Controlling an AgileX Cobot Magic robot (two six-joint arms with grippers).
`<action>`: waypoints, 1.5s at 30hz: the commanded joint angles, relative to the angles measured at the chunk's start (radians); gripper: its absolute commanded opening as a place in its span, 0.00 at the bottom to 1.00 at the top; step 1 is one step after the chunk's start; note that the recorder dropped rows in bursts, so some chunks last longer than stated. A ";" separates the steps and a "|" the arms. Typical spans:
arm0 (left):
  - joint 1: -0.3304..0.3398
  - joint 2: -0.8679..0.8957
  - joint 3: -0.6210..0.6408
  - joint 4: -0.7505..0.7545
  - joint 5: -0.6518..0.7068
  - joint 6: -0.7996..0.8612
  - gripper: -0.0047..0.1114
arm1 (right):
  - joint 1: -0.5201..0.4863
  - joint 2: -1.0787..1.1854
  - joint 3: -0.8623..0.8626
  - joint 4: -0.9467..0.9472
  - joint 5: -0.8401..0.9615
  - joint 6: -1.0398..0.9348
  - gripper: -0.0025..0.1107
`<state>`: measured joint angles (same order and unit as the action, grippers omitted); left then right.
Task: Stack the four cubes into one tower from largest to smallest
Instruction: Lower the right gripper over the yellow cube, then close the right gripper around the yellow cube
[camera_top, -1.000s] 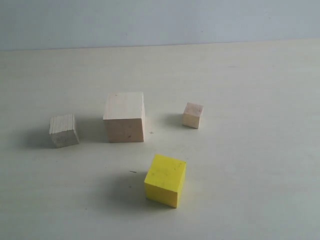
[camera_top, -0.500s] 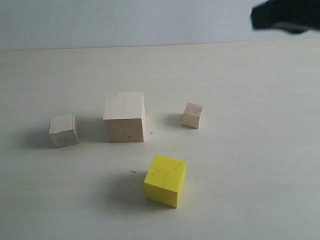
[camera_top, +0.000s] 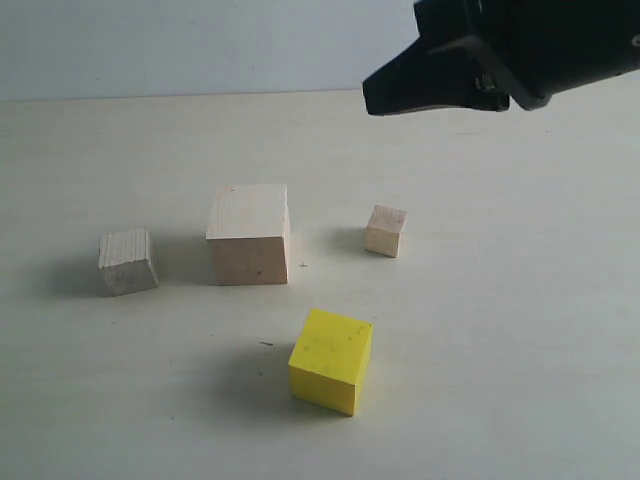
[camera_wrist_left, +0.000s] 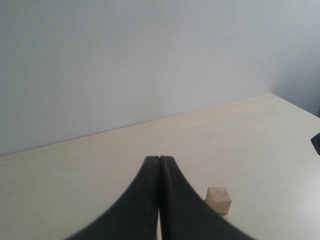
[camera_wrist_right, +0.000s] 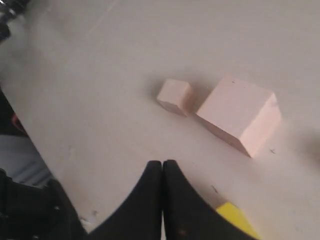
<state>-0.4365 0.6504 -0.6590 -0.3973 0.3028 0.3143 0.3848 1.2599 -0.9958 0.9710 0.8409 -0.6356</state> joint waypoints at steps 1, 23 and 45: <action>-0.002 0.002 0.003 -0.004 0.040 -0.004 0.04 | 0.000 0.002 -0.001 0.095 -0.006 0.010 0.02; -0.002 0.002 0.003 -0.004 0.057 -0.004 0.04 | 0.033 0.094 0.001 -0.365 0.138 -0.125 0.44; -0.002 0.002 0.003 -0.004 0.052 -0.004 0.04 | 0.302 0.296 0.003 -0.647 -0.031 0.017 0.71</action>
<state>-0.4365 0.6504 -0.6590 -0.3990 0.3653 0.3143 0.6846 1.5192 -0.9944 0.3180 0.8435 -0.6237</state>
